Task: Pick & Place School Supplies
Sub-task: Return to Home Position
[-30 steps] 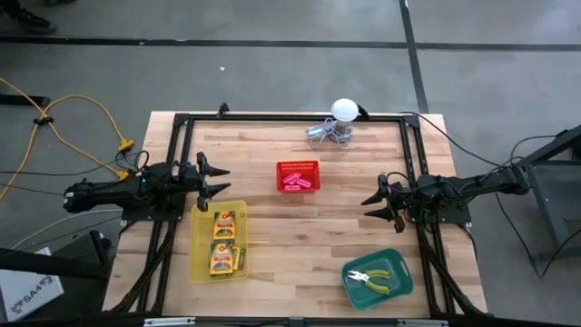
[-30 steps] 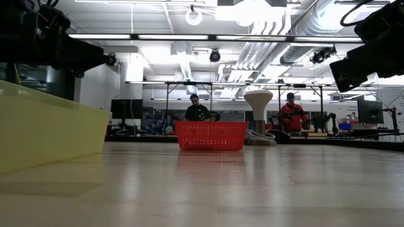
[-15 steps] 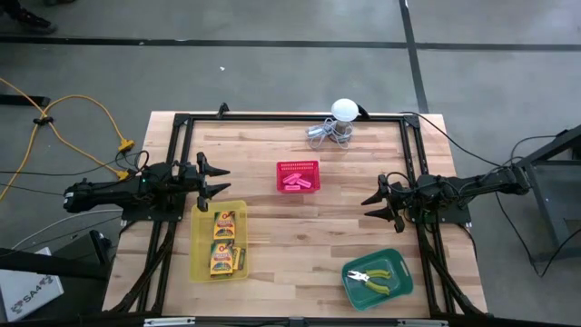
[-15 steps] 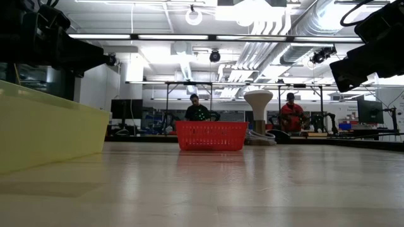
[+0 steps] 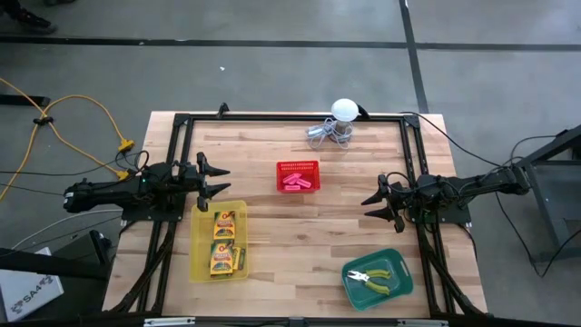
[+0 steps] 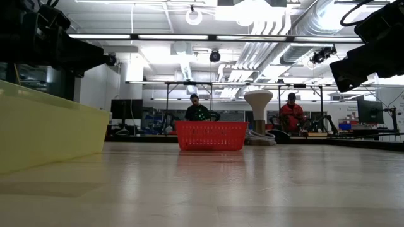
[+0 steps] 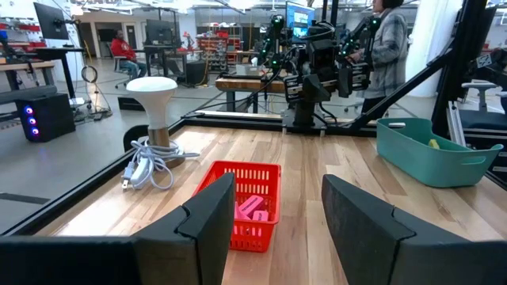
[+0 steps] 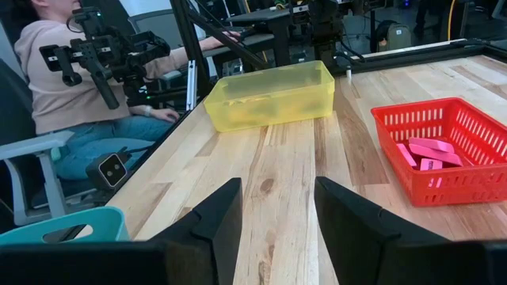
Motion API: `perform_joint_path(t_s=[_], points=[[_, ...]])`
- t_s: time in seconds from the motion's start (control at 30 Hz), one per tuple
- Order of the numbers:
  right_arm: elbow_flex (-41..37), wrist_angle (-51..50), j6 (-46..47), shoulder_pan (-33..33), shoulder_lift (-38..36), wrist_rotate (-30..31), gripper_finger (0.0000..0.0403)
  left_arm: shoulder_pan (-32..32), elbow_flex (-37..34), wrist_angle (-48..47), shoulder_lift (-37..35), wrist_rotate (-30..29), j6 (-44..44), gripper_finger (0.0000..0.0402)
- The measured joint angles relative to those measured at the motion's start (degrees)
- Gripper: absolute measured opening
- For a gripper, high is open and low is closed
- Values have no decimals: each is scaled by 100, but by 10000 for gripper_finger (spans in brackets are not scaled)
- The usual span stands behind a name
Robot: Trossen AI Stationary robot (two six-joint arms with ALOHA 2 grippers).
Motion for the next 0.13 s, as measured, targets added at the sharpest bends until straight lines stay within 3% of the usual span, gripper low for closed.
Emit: perform_joint_path(t_s=[0.13], points=[[0,1,0,-1,0,1,149,0,1,-1,-1,1,0,184]])
